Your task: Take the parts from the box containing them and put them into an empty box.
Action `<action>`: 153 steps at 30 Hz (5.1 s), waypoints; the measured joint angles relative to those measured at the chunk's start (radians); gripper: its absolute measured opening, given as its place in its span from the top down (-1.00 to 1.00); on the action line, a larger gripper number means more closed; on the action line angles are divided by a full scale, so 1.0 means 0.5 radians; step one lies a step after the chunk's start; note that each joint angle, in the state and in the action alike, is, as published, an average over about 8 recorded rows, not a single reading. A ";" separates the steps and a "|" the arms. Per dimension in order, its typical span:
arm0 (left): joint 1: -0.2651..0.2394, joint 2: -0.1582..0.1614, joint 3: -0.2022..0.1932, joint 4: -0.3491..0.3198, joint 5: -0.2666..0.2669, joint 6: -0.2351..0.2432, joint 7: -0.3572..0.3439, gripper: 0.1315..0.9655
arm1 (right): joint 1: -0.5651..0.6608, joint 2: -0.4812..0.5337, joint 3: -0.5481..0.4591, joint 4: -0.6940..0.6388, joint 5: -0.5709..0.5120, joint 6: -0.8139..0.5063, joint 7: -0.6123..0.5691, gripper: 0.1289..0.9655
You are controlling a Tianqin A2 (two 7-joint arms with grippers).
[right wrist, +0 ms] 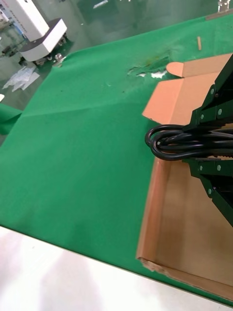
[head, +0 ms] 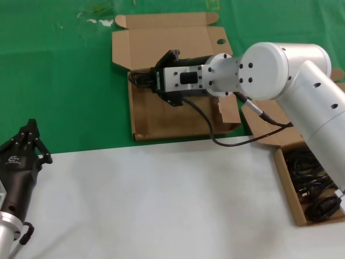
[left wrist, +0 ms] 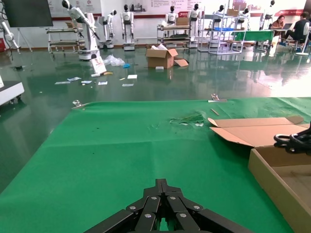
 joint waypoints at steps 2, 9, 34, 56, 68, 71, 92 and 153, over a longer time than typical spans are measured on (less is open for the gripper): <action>0.000 0.000 0.000 0.000 0.000 0.000 0.000 0.98 | 0.004 -0.009 -0.002 -0.039 0.006 0.019 -0.018 0.75; 0.000 0.000 0.000 0.000 0.000 0.000 0.000 0.98 | -0.014 -0.002 0.001 -0.055 0.016 0.046 -0.026 0.75; 0.000 0.000 0.000 0.000 0.000 0.000 0.000 0.98 | -0.262 0.179 0.278 0.631 0.005 -0.049 0.551 0.23; 0.000 0.000 0.000 0.000 0.000 0.000 0.000 0.98 | -1.166 0.309 0.984 1.569 0.314 0.320 1.076 -0.69; 0.000 0.000 0.000 0.000 0.000 0.000 0.000 0.90 | -1.188 0.307 0.990 1.566 0.342 0.346 1.058 -0.95; 0.000 0.000 0.000 0.000 0.000 0.000 0.000 0.82 | -1.213 0.305 0.996 1.559 0.378 0.378 1.031 -0.99; 0.000 0.000 0.000 0.000 0.000 0.000 0.000 0.08 | -1.467 0.281 1.053 1.489 0.752 0.715 0.754 -1.00; 0.000 0.000 0.000 0.000 -0.001 0.000 0.001 -1.00 | -2.089 0.222 1.195 1.317 1.666 1.539 0.078 -1.00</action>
